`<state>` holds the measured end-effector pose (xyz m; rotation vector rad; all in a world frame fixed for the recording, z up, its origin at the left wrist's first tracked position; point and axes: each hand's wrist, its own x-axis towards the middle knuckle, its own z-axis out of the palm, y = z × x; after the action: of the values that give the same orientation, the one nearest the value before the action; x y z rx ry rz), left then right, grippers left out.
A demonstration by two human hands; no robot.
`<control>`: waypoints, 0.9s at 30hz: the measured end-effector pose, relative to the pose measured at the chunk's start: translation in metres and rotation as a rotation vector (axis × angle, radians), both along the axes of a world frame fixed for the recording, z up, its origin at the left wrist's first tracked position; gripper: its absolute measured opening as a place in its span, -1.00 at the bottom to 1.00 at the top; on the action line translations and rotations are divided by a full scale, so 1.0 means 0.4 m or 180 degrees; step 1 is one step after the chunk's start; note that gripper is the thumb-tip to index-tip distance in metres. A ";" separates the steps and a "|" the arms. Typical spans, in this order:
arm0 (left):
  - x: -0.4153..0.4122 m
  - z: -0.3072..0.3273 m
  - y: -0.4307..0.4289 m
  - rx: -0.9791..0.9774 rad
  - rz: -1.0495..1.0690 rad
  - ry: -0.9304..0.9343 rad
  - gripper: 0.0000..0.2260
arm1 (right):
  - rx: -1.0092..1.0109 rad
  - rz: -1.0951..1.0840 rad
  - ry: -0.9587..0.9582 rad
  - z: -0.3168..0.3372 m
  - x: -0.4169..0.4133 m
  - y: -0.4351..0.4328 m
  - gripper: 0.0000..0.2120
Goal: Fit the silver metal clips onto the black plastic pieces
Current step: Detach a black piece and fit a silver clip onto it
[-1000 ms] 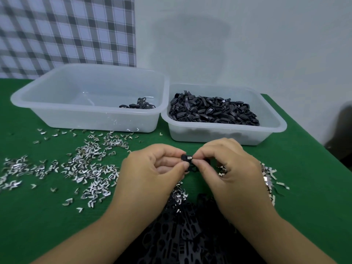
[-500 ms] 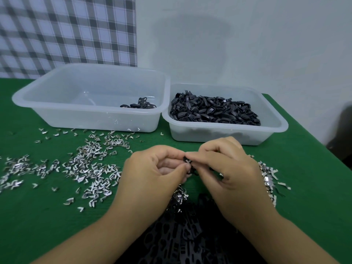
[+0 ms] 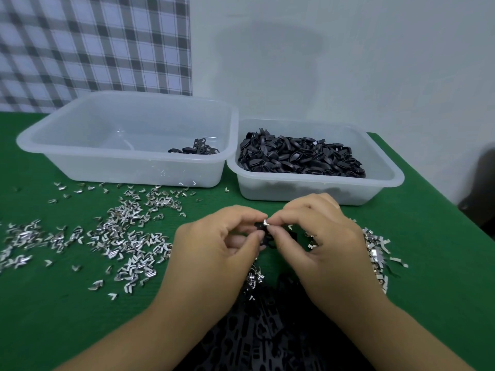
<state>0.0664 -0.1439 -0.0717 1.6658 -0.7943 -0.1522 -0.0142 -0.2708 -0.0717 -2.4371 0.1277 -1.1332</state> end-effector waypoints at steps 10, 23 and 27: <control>0.002 -0.004 0.001 -0.0068 -0.0007 -0.0358 -0.80 | 0.0447 0.0103 0.0208 0.004 -0.006 0.002 -0.97; 0.004 0.003 0.002 0.0170 0.0258 -0.1141 -0.94 | -0.0043 -0.0049 -0.0100 -0.001 -0.007 -0.002 -0.87; 0.006 0.004 0.005 0.0277 0.0323 -0.1220 -0.93 | -0.0178 -0.0007 -0.0061 0.003 -0.007 -0.001 -0.89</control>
<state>0.0688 -0.1417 -0.0699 1.8411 -0.9960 0.2134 -0.0171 -0.2713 -0.0707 -2.4745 0.0940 -1.1756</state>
